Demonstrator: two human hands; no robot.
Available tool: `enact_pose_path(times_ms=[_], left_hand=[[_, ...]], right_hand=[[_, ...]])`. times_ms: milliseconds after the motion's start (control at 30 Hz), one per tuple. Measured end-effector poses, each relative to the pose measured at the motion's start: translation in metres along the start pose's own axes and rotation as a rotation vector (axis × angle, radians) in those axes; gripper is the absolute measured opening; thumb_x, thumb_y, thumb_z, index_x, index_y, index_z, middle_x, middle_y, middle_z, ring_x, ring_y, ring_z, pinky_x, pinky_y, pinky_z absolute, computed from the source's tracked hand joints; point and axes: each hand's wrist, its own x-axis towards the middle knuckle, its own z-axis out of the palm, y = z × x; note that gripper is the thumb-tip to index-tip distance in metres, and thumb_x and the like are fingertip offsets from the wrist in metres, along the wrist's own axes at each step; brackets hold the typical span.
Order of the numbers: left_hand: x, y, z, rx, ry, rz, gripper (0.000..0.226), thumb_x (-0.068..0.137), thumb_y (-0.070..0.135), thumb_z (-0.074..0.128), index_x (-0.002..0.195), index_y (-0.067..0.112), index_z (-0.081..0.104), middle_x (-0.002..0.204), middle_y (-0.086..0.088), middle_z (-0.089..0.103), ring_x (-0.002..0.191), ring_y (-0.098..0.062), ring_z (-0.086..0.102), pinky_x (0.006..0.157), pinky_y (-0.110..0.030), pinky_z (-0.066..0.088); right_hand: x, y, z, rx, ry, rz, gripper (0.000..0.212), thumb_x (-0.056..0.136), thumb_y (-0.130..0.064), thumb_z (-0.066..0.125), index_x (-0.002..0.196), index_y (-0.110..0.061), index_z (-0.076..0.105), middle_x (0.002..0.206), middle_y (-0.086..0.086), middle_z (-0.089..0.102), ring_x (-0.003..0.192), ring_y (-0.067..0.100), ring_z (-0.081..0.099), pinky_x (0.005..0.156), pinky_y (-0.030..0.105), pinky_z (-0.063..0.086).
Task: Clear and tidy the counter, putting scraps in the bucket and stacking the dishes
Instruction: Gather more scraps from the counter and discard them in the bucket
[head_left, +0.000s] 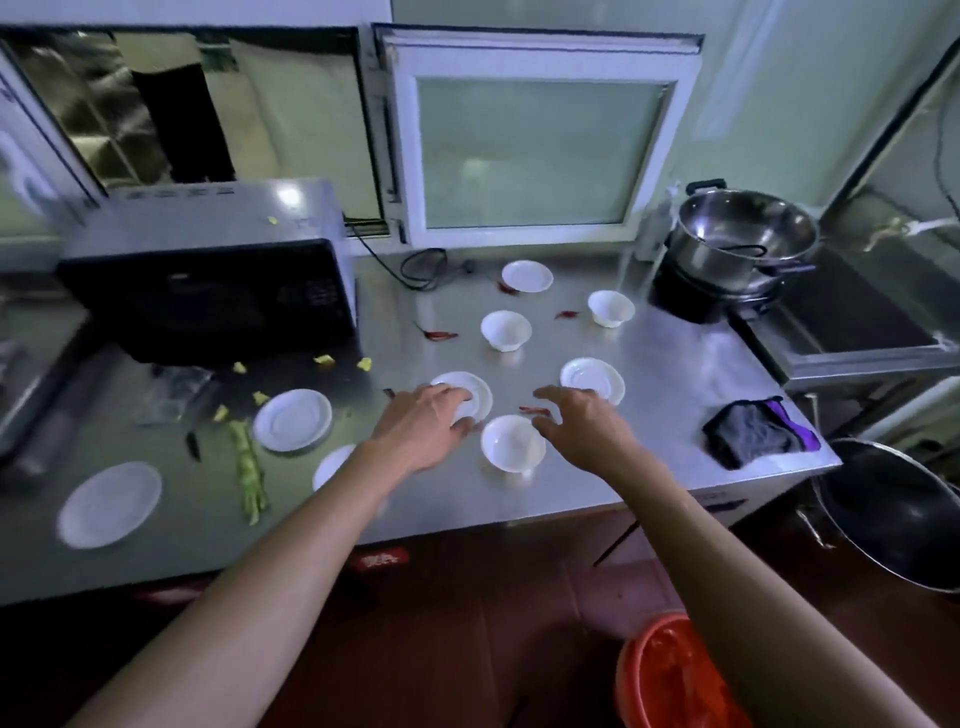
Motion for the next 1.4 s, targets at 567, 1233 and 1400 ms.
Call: enact_pose_path(times_ms=[567, 1233, 1400], left_hand=[[-0.086, -0.213, -0.073, -0.006, 0.164, -0.206, 0.042, 0.098, 0.039, 0.050, 0.137, 0.026, 0.051, 0.138, 0.007, 0.055, 0.127, -0.019, 0.048, 0.101, -0.041, 0.042], [0.040, -0.335, -0.132, 0.084, 0.260, -0.312, 0.037, 0.097, 0.039, 0.053, 0.131, 0.024, 0.056, 0.129, 0.004, 0.061, 0.119, -0.022, 0.053, 0.093, -0.044, 0.046], [0.073, -0.352, -0.148, 0.077, 0.293, -0.317, 0.037, 0.097, 0.037, 0.054, 0.131, 0.023, 0.057, 0.133, 0.006, 0.059, 0.125, -0.020, 0.049, 0.097, -0.043, 0.044]], right_hand=[[0.067, -0.228, 0.070, -0.029, -0.051, -0.266, 0.041, 0.097, -0.036, 0.059, 0.137, -0.026, 0.056, 0.138, 0.000, 0.061, 0.119, 0.025, 0.060, 0.097, 0.039, 0.048], [0.275, -0.308, 0.094, 0.048, -0.024, -0.385, 0.038, 0.094, -0.030, 0.059, 0.132, -0.022, 0.061, 0.128, 0.001, 0.064, 0.117, 0.027, 0.058, 0.090, 0.038, 0.052], [0.316, -0.316, 0.087, 0.079, 0.044, -0.379, 0.035, 0.093, -0.027, 0.059, 0.127, -0.022, 0.064, 0.124, 0.000, 0.066, 0.114, 0.026, 0.059, 0.088, 0.038, 0.052]])
